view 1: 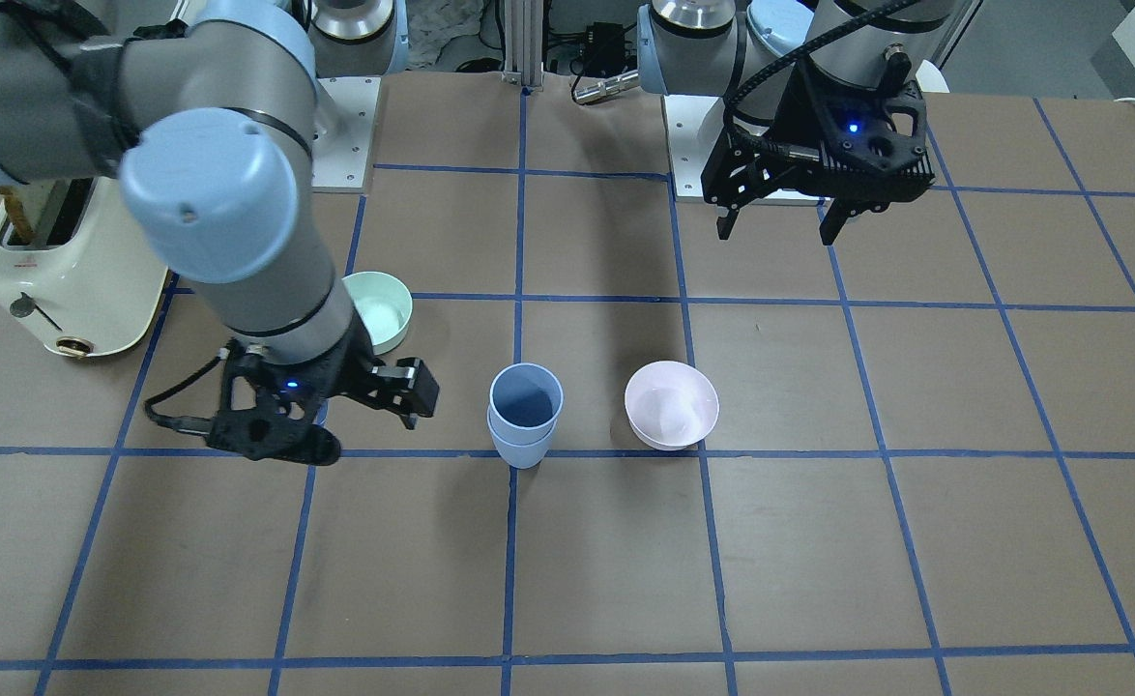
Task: Stack blue cups with both arms
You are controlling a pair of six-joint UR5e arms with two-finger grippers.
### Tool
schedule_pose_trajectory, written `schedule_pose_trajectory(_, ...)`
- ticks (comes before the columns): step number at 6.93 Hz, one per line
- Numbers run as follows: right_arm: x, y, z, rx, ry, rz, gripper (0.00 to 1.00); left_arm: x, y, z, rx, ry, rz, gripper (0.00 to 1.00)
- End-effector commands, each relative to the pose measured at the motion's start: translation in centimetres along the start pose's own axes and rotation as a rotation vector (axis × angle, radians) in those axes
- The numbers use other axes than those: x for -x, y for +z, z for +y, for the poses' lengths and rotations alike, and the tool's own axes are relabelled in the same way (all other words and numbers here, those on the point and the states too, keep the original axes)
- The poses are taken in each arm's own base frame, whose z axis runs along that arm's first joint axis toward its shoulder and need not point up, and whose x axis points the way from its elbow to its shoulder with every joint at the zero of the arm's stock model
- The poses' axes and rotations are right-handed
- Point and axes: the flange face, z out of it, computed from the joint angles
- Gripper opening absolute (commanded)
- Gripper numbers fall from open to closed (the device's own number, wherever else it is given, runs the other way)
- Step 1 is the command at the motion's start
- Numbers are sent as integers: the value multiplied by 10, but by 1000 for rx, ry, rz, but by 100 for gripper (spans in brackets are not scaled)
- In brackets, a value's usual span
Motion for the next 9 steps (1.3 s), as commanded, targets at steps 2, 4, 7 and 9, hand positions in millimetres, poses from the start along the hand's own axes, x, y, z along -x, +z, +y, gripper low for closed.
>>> schedule_pose_trajectory(2, -102, -89, 54, 70, -51, 85, 100, -1, 0, 0, 1, 2, 0, 100)
schedule_pose_trajectory(4, -109, -103, 73, 60, -65, 82, 100, 0, 1, 0, 3, 0, 0, 100)
schedule_pose_trajectory(7, -108, -90, 67, -7, -65, 62, 100, -1, -1, 1, 0, 2, 0, 100)
schedule_pose_trajectory(9, -110, -92, 76, -11, -65, 72, 100, -1, -2, 1, -2, 3, 0, 100)
